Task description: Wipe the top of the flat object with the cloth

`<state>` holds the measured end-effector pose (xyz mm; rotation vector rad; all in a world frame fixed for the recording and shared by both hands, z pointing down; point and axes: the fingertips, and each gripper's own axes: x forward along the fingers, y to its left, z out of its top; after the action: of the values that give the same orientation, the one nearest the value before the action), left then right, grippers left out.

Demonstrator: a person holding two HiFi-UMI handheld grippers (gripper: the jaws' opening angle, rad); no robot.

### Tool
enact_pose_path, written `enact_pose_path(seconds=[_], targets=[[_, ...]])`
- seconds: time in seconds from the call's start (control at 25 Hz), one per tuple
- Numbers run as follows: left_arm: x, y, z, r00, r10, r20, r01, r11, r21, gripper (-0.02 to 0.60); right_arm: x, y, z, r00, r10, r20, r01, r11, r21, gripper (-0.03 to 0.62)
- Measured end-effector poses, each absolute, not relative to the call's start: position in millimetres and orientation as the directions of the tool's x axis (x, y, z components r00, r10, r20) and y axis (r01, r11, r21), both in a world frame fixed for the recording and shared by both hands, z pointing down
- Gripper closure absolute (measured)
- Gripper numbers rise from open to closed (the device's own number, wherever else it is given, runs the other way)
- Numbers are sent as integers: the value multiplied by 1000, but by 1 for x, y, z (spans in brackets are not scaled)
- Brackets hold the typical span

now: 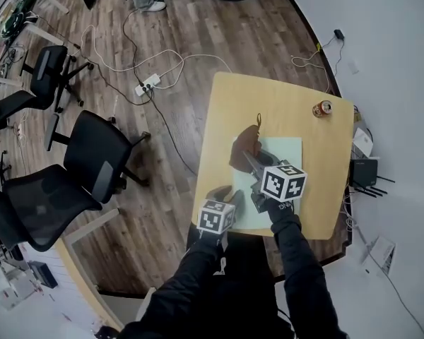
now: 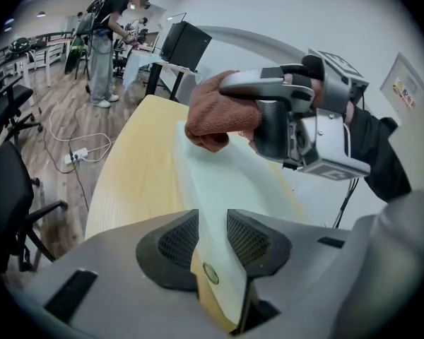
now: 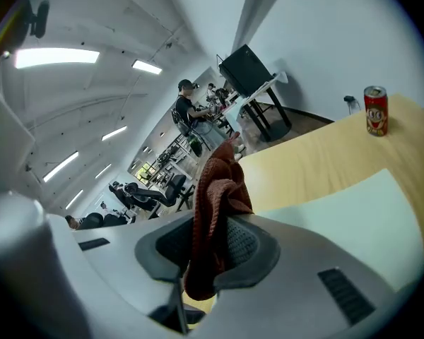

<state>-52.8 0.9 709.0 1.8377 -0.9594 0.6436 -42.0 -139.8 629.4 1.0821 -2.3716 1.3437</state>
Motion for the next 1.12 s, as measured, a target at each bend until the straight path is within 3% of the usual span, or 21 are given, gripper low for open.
enact_pose_path(seconds=[0.32,1.12], targets=[[-51,0,713,566,-340,751,-824,-273,497,449,-39,-155,676,-697,-467,544,-692,243,-679,505],[-52,1,716,540,-339,770,-841,-263,474,449,79,-163,693,-524,-546,654,-833,165,-529,500]])
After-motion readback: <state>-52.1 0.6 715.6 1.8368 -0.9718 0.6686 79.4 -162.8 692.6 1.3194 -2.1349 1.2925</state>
